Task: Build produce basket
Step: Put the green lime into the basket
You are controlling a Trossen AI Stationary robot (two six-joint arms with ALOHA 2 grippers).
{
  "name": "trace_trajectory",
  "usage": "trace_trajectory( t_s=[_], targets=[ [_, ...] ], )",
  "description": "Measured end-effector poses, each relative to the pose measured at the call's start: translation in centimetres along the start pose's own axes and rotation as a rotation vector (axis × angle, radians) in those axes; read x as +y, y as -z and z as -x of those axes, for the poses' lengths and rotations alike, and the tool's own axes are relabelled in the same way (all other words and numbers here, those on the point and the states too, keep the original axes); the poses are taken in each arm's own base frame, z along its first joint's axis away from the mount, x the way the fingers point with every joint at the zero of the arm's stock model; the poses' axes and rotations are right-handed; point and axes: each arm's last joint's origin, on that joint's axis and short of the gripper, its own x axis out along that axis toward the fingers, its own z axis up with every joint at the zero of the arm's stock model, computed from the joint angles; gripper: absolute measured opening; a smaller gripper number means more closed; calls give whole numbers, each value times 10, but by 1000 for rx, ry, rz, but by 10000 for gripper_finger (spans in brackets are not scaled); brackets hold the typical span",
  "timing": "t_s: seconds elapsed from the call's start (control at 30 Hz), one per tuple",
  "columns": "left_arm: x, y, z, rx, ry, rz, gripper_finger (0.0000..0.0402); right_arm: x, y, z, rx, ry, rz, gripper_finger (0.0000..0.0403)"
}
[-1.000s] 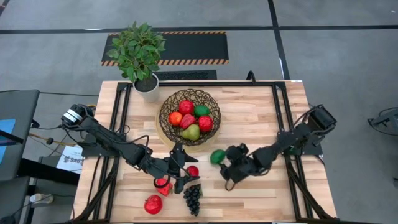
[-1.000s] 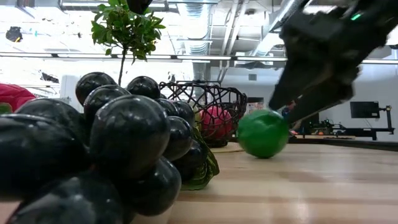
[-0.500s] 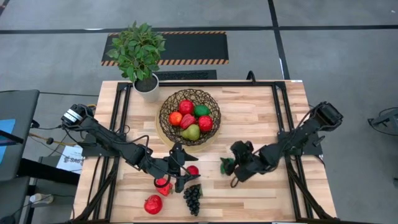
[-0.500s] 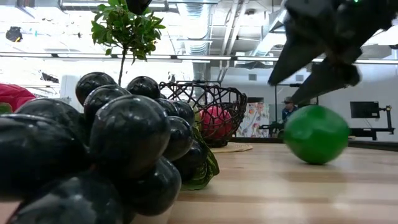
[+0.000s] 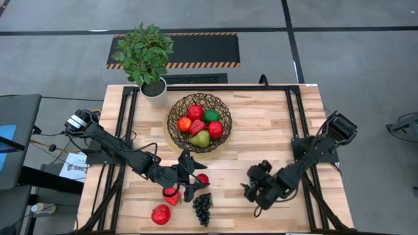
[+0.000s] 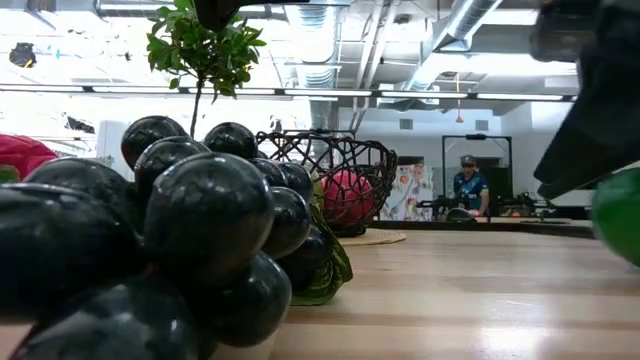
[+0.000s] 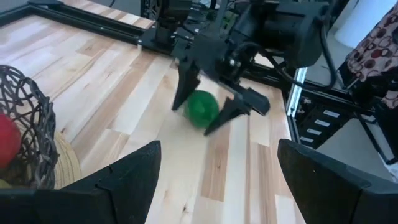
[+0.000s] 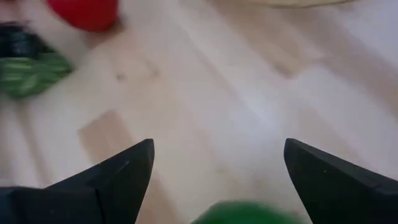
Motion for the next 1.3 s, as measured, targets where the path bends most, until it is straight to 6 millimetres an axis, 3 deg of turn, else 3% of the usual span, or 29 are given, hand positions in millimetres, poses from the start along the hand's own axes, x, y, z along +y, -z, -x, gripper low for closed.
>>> trace_trajectory(
  t_s=[0.43, 0.63, 0.77, 1.0, 1.3],
  targets=[
    [0, 0, 0, -10, -16, 10, 309, -4, 29, 32, -16, 53, -30, 377],
    [1, 1, 0, 0, -18, -2, 309, 16, 35, 62, -19, -61, 199, 377],
    [1, 1, 0, -1, -22, -13, 309, 20, 39, 72, -47, -86, 334, 377],
    [1, 8, -9, 4, -50, -14, 309, 8, 39, 76, 11, -31, 468, 377],
    [1, 9, -14, -6, -44, 5, 309, -23, 14, 90, -26, -31, 571, 367]
  ],
)
